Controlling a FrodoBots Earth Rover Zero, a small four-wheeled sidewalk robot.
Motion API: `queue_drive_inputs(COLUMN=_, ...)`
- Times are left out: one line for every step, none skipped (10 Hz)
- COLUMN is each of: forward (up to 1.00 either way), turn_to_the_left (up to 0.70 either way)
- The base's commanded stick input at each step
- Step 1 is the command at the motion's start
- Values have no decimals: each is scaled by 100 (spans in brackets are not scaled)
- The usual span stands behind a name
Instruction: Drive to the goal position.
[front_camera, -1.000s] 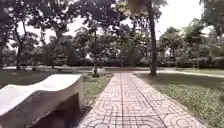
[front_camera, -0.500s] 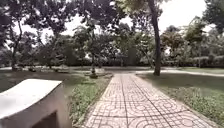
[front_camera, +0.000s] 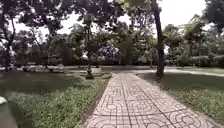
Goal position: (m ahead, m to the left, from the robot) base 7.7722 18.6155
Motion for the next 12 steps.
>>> queue_drive_inputs(forward=70, turn_to_the_left=-27)
queue_drive_inputs(forward=70, turn_to_the_left=-5)
queue_drive_inputs(forward=70, turn_to_the_left=-22)
queue_drive_inputs(forward=70, turn_to_the_left=-27)
queue_drive_inputs(forward=70, turn_to_the_left=-27)
queue_drive_inputs(forward=70, turn_to_the_left=-27)
queue_drive_inputs(forward=70, turn_to_the_left=-27)
queue_drive_inputs(forward=70, turn_to_the_left=-18)
queue_drive_inputs(forward=70, turn_to_the_left=-5)
queue_drive_inputs(forward=70, turn_to_the_left=0)
queue_drive_inputs(forward=70, turn_to_the_left=0)
queue_drive_inputs(forward=70, turn_to_the_left=27)
